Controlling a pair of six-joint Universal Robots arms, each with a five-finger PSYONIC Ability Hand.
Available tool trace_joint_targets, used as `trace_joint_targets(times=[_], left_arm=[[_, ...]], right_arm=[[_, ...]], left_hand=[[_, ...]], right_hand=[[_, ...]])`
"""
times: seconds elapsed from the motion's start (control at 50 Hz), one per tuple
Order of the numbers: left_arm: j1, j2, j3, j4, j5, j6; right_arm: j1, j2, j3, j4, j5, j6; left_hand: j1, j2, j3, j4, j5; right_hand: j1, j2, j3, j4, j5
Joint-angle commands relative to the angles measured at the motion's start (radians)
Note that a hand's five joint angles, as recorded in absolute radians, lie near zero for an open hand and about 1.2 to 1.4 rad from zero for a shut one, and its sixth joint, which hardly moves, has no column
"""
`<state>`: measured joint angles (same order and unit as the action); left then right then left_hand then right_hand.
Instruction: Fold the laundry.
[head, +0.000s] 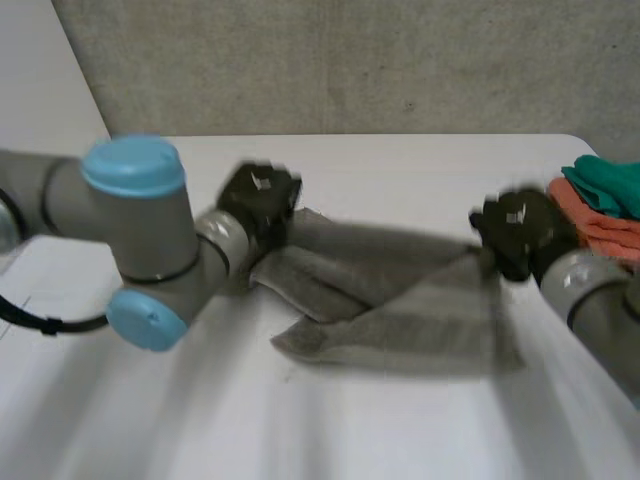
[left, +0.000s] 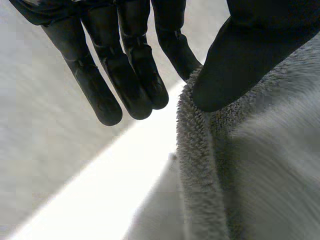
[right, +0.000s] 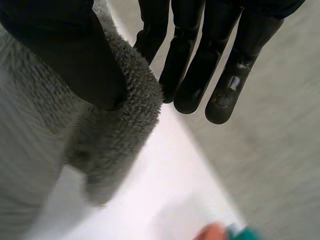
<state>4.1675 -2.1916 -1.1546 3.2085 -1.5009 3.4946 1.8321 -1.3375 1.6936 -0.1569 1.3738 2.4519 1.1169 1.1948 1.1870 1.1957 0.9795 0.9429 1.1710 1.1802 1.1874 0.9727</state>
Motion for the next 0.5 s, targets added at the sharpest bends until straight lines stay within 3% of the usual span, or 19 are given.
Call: trace_joint_targets(times=[0.02,0.28,0.42,0.5], left_arm=[[0.002,0.268,-0.091,0.044,-0.033,-0.048],[0.0,0.757,-0.408,0.05,-0.035,-0.062],[-0.001,0.811,-0.438,0.045,-0.038,-0.066],[-0.003,0.765,-0.438,0.044,-0.039,-0.078]], right_arm=[[0.067,-0.034,-0.175,-0.095,0.065,0.001],[0.079,-0.199,-0.226,0.077,0.022,0.001],[0.079,-0.204,-0.34,0.177,-0.022,-0.001],[0.073,-0.13,-0.399,0.192,-0.051,-0.001]], left_hand=[[0.279,0.201,0.209,0.201,0.242],[0.279,0.201,0.209,0.201,0.242],[0.279,0.201,0.209,0.201,0.242],[0.279,0.201,0.209,0.201,0.242]], right_hand=[[0.453,0.225,0.216,0.209,0.249],[0.453,0.225,0.216,0.209,0.249],[0.453,0.225,0.216,0.209,0.249],[0.453,0.225,0.216,0.209,0.249]])
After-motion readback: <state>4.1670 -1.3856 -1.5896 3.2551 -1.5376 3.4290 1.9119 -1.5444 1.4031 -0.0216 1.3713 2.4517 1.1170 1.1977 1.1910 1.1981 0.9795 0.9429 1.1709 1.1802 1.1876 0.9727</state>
